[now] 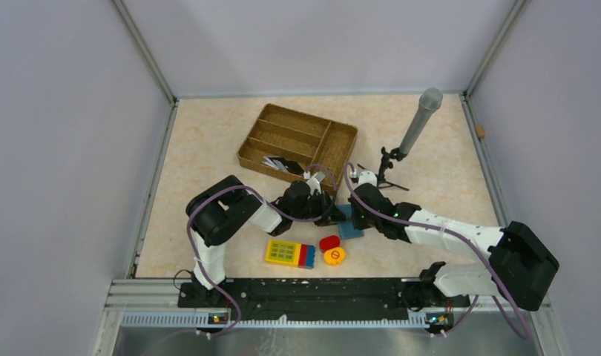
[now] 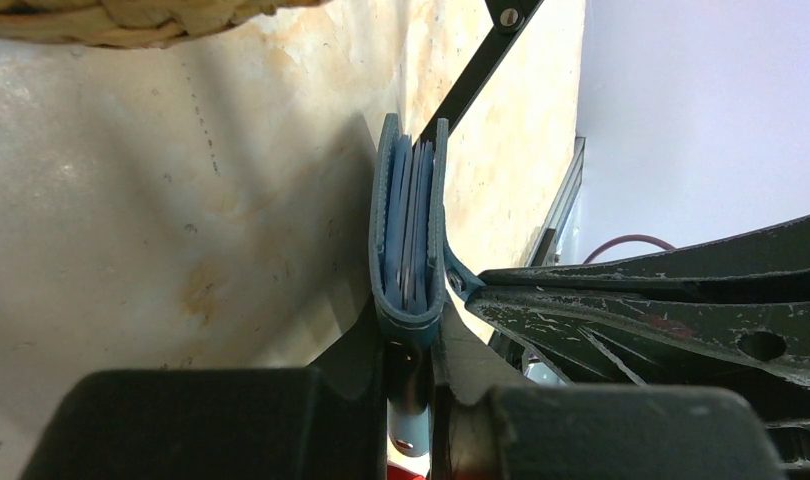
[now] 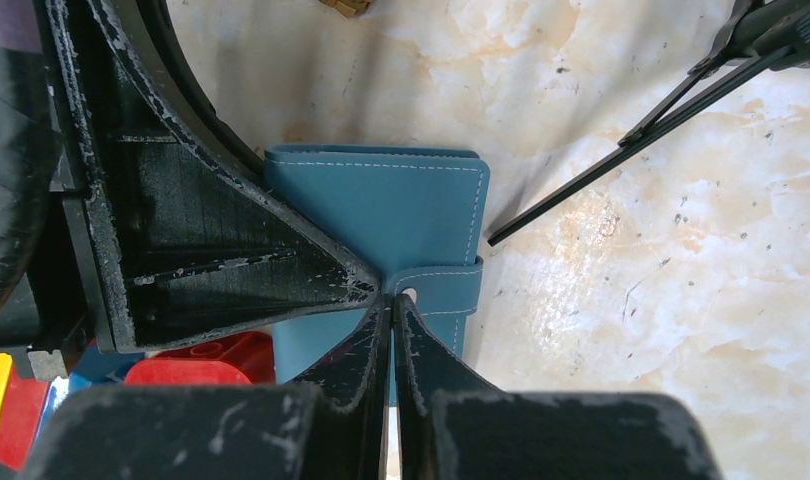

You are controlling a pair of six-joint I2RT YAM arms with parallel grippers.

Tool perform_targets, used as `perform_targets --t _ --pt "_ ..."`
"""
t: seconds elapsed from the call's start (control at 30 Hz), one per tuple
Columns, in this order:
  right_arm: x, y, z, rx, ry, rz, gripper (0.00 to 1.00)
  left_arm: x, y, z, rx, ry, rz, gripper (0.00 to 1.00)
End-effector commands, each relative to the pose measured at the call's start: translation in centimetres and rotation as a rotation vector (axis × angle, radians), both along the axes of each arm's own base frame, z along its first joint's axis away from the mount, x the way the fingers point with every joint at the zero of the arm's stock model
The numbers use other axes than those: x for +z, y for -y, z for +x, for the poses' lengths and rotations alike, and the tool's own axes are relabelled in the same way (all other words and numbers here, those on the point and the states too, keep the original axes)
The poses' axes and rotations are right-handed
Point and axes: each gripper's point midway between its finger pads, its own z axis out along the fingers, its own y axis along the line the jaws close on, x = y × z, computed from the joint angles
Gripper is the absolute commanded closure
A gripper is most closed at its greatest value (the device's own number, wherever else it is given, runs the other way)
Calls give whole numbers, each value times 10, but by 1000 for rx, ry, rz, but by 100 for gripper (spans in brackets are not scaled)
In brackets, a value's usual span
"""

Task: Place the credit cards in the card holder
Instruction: Close the card holder at the center of the board.

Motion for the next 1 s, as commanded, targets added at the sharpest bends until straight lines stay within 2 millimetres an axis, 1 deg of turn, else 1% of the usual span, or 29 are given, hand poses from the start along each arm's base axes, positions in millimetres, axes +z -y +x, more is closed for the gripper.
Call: perform_targets --t 0.0,0.37,0.6,0.77,0.97 --pt "3 -5 0 -3 14 19 100 -30 -8 -9 -9 -47 95 100" --pt "-7 -2 -4 -4 -7 6 100 -30 -8 -9 -8 -48 93 100" --pt "0 -12 -2 0 -2 59 100 -30 -8 -9 -9 -50 91 100" --pt "1 -11 -1 -14 9 75 100 -30 -8 -10 -12 -51 91 100" --pt "-9 -10 -6 -14 -27 64 100 -30 -9 -10 -9 -51 90 100"
